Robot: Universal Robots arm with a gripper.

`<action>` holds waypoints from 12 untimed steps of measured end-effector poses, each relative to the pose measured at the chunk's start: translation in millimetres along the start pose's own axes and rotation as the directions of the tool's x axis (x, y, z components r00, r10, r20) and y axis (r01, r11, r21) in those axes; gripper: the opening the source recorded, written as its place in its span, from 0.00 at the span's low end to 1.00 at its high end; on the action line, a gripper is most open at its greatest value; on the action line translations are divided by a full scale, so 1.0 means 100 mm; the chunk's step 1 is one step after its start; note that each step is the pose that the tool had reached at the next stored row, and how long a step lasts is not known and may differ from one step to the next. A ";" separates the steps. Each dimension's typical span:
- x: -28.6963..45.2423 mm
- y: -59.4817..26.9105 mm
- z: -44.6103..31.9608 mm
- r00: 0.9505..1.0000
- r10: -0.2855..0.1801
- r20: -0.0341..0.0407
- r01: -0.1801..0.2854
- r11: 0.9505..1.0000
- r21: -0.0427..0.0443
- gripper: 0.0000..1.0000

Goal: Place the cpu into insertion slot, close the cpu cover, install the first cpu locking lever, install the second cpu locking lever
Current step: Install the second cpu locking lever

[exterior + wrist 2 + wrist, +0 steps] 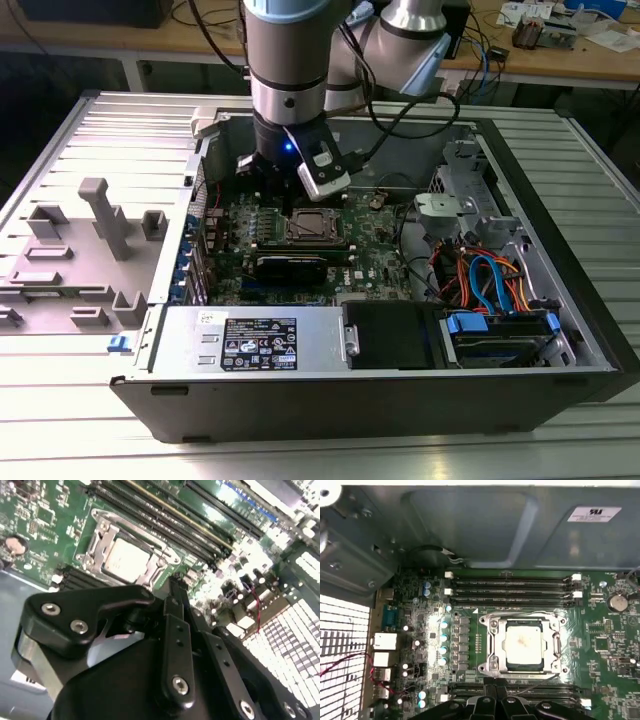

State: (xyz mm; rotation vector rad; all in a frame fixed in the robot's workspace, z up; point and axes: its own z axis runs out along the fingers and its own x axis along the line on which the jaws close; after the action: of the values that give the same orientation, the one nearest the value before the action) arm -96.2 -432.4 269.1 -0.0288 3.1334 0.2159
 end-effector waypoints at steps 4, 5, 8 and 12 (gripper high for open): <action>-0.143 -0.005 0.014 1.000 0.004 -0.004 -0.004 1.000 0.021 0.11; -0.153 -0.007 0.030 1.000 0.005 -0.004 -0.005 1.000 0.021 0.11; -0.178 -0.020 0.081 1.000 0.008 -0.007 -0.008 1.000 0.021 0.11; -0.195 -0.056 0.152 1.000 0.012 -0.014 -0.012 1.000 0.021 0.11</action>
State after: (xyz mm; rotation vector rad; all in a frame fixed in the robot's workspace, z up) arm -76.5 -435.6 253.3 -0.0110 3.1502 0.1835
